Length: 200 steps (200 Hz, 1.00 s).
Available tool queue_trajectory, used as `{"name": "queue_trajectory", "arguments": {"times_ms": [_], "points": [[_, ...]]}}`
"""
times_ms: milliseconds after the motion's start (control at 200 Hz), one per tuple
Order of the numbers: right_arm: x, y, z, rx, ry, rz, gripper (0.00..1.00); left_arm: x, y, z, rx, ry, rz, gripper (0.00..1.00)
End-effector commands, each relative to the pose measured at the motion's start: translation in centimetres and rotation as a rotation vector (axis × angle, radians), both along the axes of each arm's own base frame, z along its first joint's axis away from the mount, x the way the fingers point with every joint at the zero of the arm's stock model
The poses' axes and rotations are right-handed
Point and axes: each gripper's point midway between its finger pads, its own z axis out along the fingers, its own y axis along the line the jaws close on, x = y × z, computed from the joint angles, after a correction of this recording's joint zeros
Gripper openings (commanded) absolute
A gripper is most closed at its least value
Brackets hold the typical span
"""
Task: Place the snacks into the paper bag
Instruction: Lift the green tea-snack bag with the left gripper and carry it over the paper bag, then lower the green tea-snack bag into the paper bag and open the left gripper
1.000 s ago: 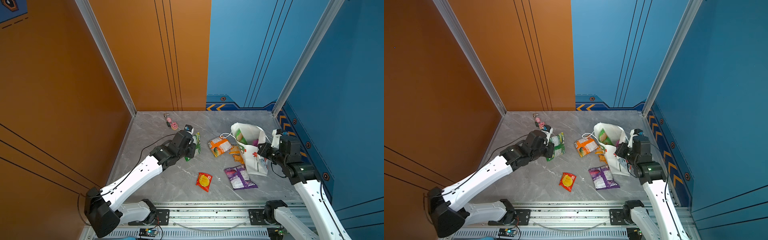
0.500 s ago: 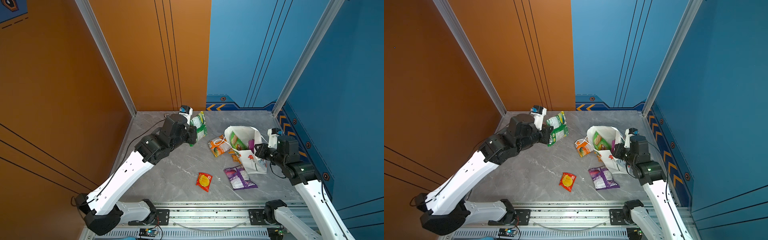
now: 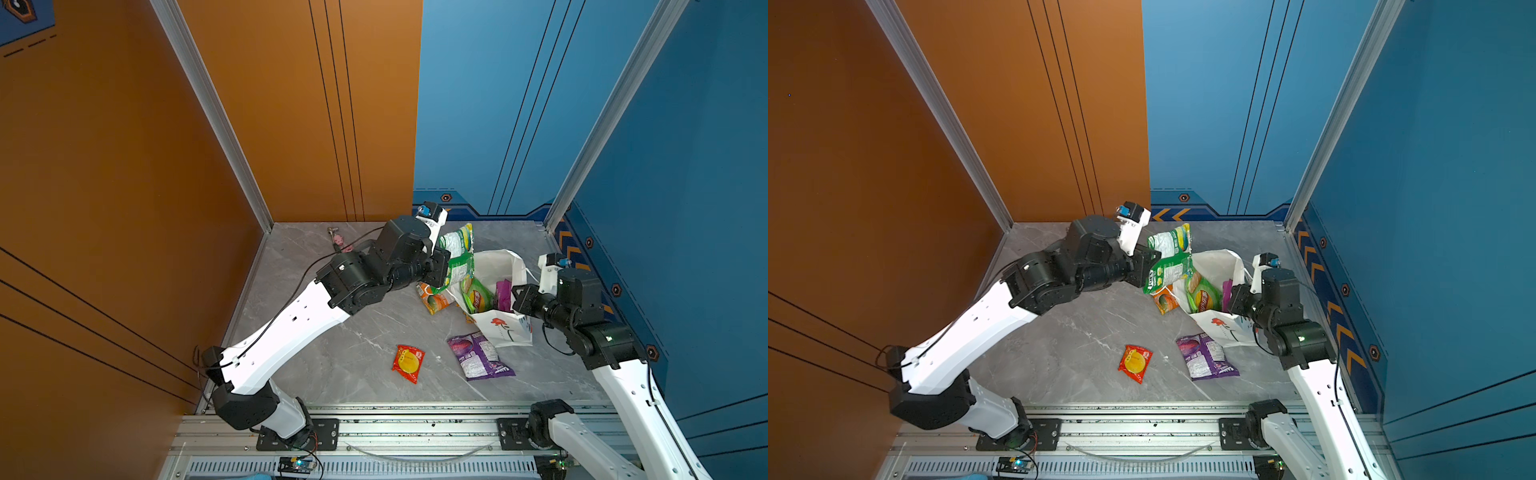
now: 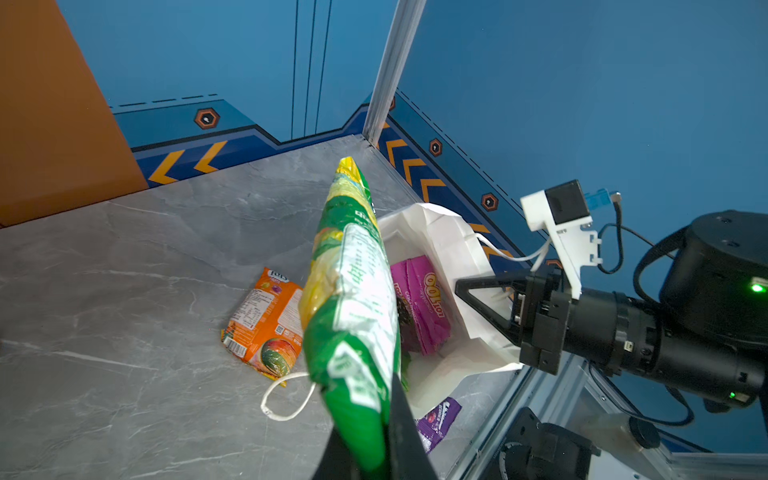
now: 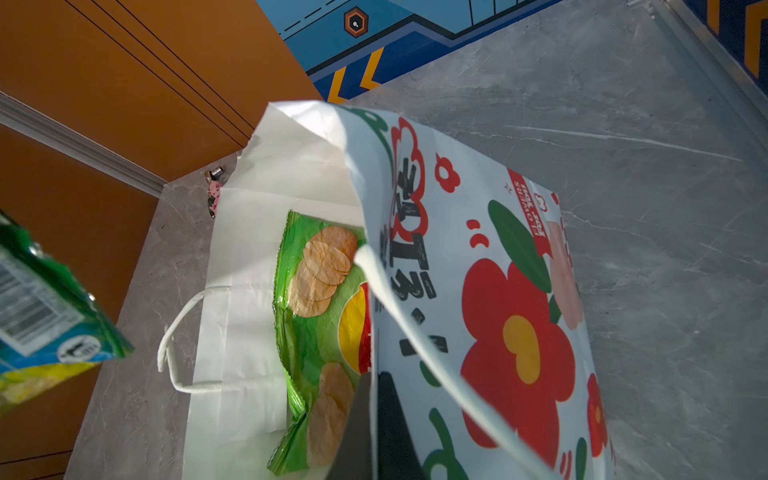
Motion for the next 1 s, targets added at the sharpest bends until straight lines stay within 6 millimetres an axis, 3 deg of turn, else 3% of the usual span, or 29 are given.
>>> {"name": "queue_trajectory", "arguments": {"times_ms": [0,506,996], "points": [[0.5,0.9,3.7,0.014,-0.117,0.048,0.00,-1.3,-1.5,2.6,-0.071,-0.020,-0.058,0.00],[0.7,1.1,4.2,0.024,-0.131,0.054,0.00,-2.2,-6.0,-0.9,-0.053,0.079,-0.148,0.00],[0.5,1.6,4.6,0.032,-0.150,0.074,0.00,-1.7,-9.3,-4.0,-0.037,0.161,-0.186,0.00]]}}
